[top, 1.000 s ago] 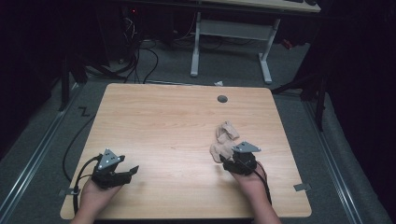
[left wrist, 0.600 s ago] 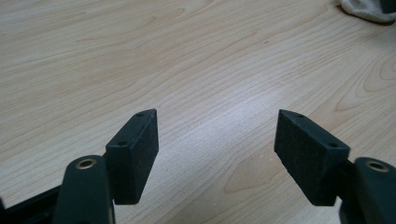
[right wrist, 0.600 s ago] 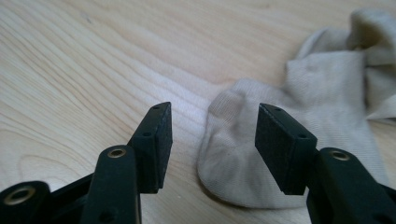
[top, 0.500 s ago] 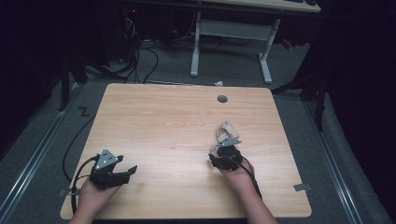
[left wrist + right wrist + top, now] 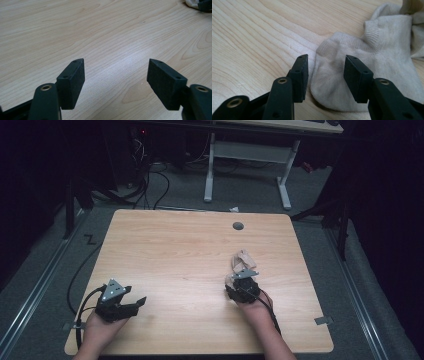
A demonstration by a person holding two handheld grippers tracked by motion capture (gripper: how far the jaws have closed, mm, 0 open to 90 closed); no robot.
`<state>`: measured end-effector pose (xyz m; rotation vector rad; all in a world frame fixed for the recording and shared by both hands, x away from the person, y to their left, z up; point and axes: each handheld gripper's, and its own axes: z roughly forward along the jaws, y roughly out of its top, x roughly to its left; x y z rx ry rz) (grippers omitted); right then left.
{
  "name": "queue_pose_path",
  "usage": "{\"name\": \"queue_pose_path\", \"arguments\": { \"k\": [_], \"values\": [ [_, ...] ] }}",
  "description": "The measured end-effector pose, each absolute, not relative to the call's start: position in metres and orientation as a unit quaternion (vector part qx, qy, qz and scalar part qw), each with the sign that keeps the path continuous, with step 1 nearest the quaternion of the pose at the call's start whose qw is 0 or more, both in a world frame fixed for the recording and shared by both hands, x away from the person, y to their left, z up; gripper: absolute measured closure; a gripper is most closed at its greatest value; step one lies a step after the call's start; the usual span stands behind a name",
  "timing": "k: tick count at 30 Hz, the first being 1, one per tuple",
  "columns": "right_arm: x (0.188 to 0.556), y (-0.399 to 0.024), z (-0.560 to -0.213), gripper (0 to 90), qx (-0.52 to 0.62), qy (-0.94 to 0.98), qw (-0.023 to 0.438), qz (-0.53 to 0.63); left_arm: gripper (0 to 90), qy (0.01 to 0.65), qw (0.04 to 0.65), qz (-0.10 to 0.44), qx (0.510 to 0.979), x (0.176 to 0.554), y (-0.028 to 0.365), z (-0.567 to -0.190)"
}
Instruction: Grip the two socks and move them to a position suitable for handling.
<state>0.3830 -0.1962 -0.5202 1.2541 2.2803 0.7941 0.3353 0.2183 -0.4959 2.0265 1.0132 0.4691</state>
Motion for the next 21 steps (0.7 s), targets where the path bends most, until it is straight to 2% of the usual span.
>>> {"name": "queue_pose_path", "arguments": {
  "k": [2, 5, 6, 8, 10, 17, 21],
  "values": [
    [0.383, -0.197, -0.521, 55.7, 0.452, 0.818, 0.208, 0.287, 31.1, 0.402, 0.403, 0.185, 0.801, 0.335, 0.219, -0.496],
    [0.382, -0.198, -0.522, 61.1, 0.455, 0.815, 0.207, 0.293, 31.1, 0.403, 0.402, 0.185, 0.801, 0.336, 0.219, -0.496],
    [0.382, -0.199, -0.522, 65.7, 0.458, 0.813, 0.208, 0.295, 31.0, 0.403, 0.402, 0.184, 0.801, 0.336, 0.219, -0.497],
    [0.381, -0.199, -0.522, 67.9, 0.457, 0.813, 0.207, 0.296, 31.0, 0.403, 0.403, 0.185, 0.801, 0.336, 0.219, -0.497],
    [0.379, -0.199, -0.523, 80.0, 0.454, 0.812, 0.226, 0.289, 31.2, 0.405, 0.402, 0.182, 0.801, 0.337, 0.220, -0.496],
    [0.376, -0.199, -0.522, 84.2, 0.445, 0.814, 0.235, 0.291, 32.1, 0.406, 0.406, 0.176, 0.799, 0.336, 0.220, -0.496],
    [0.365, -0.203, -0.508, 84.3, 0.440, 0.800, 0.245, 0.326, 32.4, 0.405, 0.407, 0.176, 0.799, 0.337, 0.220, -0.497]
  ]
}}
